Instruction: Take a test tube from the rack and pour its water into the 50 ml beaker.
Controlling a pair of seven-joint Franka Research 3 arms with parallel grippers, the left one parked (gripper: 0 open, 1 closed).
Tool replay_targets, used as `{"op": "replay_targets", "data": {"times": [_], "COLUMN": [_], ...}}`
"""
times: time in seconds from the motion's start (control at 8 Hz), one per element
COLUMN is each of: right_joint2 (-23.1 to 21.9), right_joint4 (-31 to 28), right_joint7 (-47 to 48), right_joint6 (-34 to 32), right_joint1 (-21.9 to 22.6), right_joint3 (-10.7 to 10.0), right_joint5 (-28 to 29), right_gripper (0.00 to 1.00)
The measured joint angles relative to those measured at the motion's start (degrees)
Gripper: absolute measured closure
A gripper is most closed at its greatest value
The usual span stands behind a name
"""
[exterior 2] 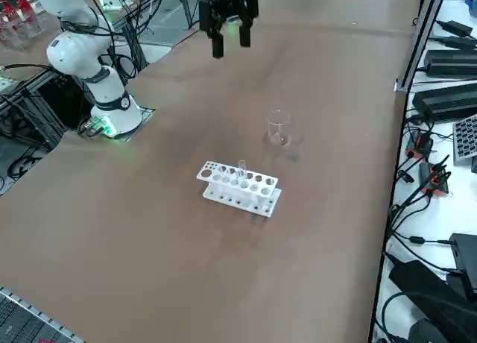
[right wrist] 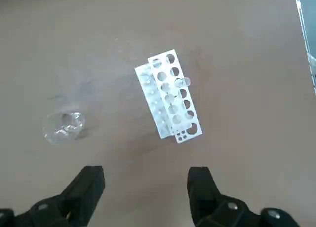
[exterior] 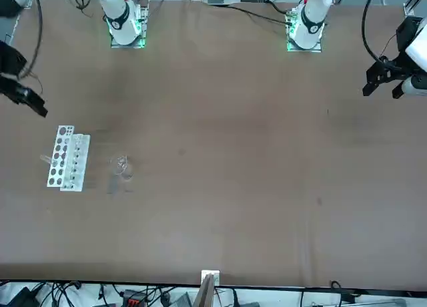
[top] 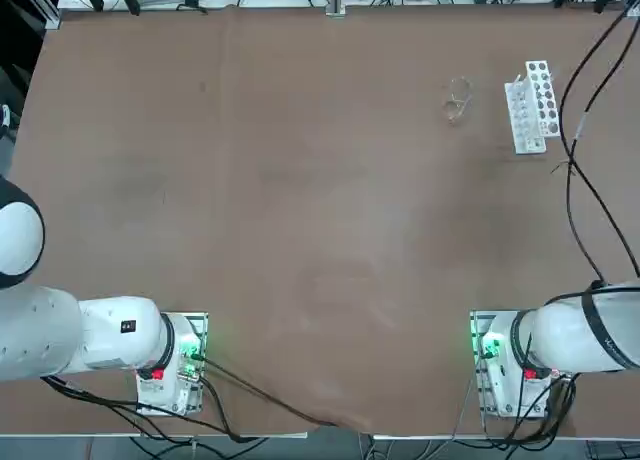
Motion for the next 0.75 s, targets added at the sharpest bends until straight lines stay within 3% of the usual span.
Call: {"op": "replay_targets", "data": {"times": [0.38, 0.75], "right_joint2": [6.13, 14.39], "right_joint4": [-0.17, -0.4], "right_joint7": [11.79, 33.61], "right_joint6": [2.25, 3.84], "right_joint1": [2.39, 6.6], "right_joint3": [0.16, 0.36], "right_joint5": [-4.59, -16.64], "right_gripper": [0.0, 0.0]}}
